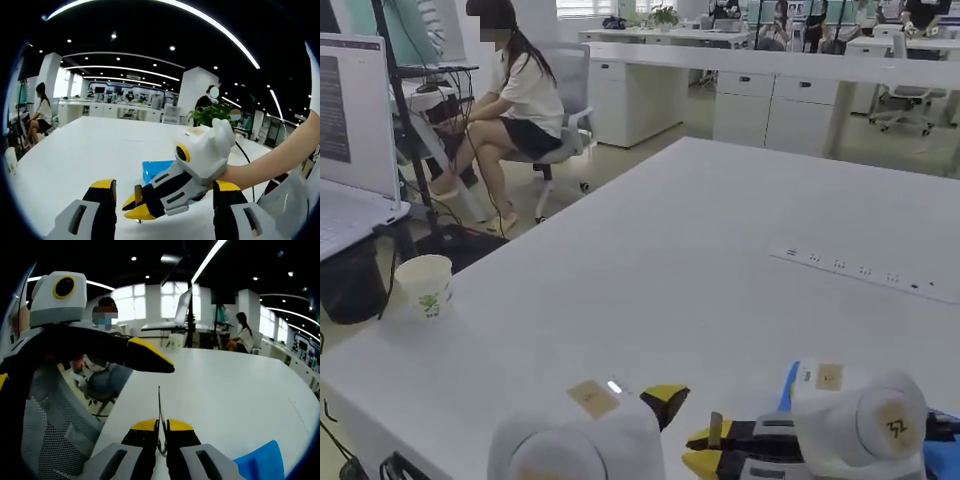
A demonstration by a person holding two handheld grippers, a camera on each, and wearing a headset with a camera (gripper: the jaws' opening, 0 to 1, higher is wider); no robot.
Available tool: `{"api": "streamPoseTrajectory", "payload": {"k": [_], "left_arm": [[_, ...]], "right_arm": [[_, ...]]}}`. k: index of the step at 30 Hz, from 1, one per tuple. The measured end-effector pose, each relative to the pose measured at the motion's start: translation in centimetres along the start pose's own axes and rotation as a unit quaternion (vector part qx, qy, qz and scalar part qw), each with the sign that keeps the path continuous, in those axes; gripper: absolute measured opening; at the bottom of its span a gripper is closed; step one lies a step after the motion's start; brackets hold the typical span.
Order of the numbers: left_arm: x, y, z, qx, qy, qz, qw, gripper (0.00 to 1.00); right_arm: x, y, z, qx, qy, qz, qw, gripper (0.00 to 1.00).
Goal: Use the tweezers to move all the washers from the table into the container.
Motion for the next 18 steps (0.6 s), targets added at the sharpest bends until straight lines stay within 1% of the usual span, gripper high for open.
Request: {"api": "streamPoseTrajectory", "payload": {"k": [3,5,6,7,8,10,12,16,18], "left_arm": [[0.2,-0.1,0.0,0.002,0.004,-0.007,1.0000,0.81],[0.1,-0.1,0.0,0.004,0.003,-0.005,1.0000,0.81],[0.2,-0.1,0.1,0.006,0.004,-0.006,1.0000,0.81],[0.2,-0.1,0.1,0.007,0.004,-0.008,0.9999,0.82],[0.3,-0.1,0.1,0.008,0.005,-0.011,0.9999,0.82],[0.3,-0.1,0.0,0.006,0.003,-0.011,0.9999,0.82],[0.2,-0.1,-0.1,0.003,0.007,-0.005,1.0000,0.81],[0.2,-0.1,-0.1,0.001,0.006,-0.009,0.9999,0.81],[0.2,-0.1,-0.1,0.002,0.005,-0.009,0.9999,0.81]], "right_arm": [[0.0,0.0,0.0,-0.001,-0.004,-0.001,1.0000,0.02],[-0.1,-0.4,-0.1,-0.001,-0.009,-0.001,1.0000,0.02],[-0.3,-0.7,0.0,0.009,0.022,-0.007,0.9997,0.02],[-0.1,-1.0,0.0,0.016,0.038,-0.025,0.9988,0.02],[0.0,-1.3,-0.1,0.014,0.043,-0.037,0.9983,0.02],[-0.1,-2.1,-0.1,0.015,0.054,-0.042,0.9976,0.02],[0.0,-2.8,0.1,0.018,0.055,-0.046,0.9973,0.02],[0.0,-3.9,0.7,0.026,0.065,-0.048,0.9964,0.02],[-0.1,-4.5,1.2,0.032,0.082,-0.047,0.9950,0.02]]}}
Point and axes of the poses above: the centre of the closed fingertips' face, and the gripper's own axes: y roughly forward along the fingers, z roughly to its left, x roughly out of its top, the point moved 7 cm from there along -y, roughly backward along the fingers, and after that the axes turned 12 degrees about y, right-handed, at the moved point
